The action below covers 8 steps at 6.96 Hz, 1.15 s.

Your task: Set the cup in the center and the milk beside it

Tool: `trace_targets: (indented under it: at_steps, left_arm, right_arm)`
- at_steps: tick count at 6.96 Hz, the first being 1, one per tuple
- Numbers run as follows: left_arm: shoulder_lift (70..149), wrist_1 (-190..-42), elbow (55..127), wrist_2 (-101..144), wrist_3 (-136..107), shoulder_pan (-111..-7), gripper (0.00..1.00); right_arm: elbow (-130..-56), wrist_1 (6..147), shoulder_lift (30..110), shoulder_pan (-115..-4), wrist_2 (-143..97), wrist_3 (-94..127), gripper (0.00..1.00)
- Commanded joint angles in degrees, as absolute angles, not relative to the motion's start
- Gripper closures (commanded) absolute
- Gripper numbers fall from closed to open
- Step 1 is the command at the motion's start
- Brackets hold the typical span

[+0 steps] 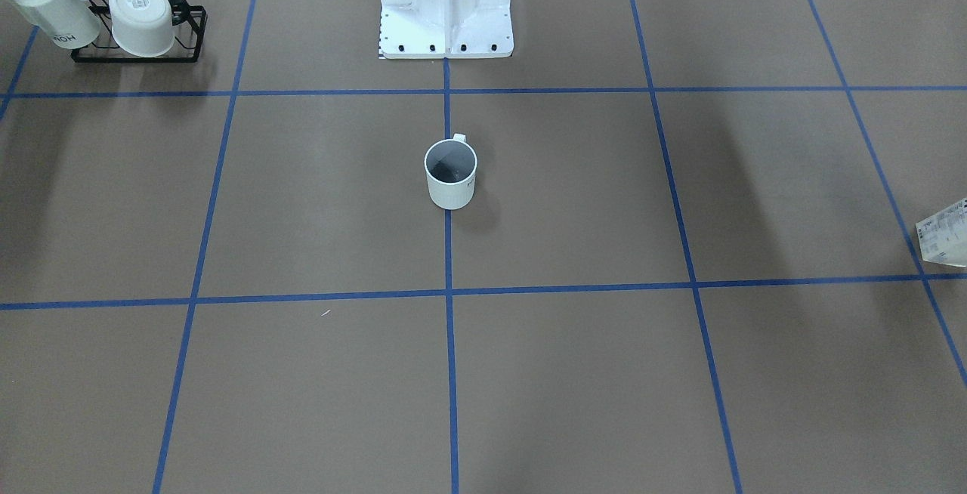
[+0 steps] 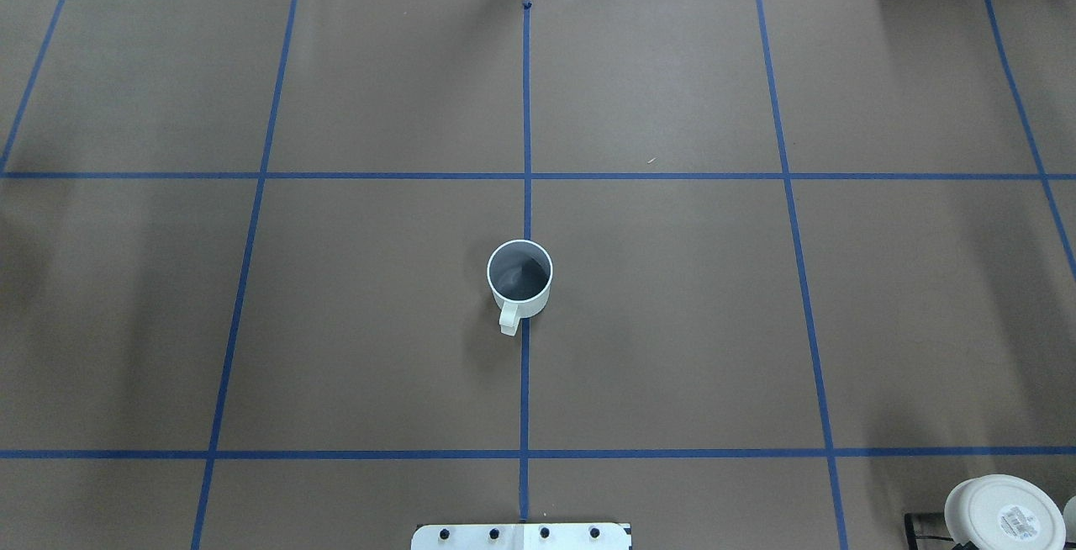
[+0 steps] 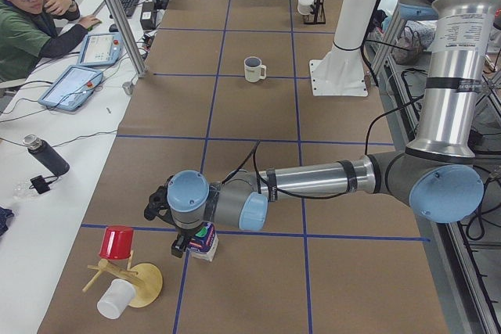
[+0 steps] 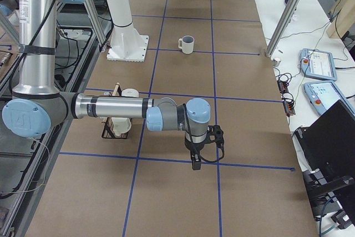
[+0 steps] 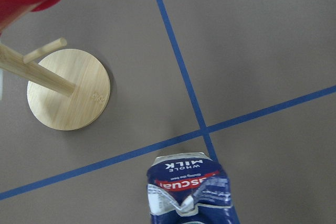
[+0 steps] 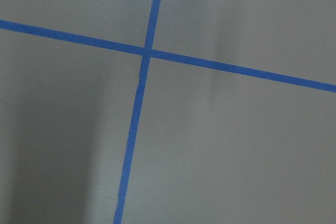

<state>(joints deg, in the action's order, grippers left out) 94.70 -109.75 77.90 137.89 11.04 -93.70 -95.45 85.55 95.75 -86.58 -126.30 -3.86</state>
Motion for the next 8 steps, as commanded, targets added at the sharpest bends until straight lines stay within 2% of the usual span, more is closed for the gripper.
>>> trace_targets:
  at_steps: [1, 8]
  left_arm:
    - [94.57, -111.08, 77.96, 138.16, 8.01, -93.43, 0.01]
    - [93.96, -112.68, 77.35, 137.64, 7.91, -89.3, 0.01]
  right_arm:
    - [-95.19, 85.52, 95.8, -86.57, -126.3, -3.87, 0.0]
    - [-93.26, 85.43, 95.45, -86.57, -126.3, -3.69, 0.0]
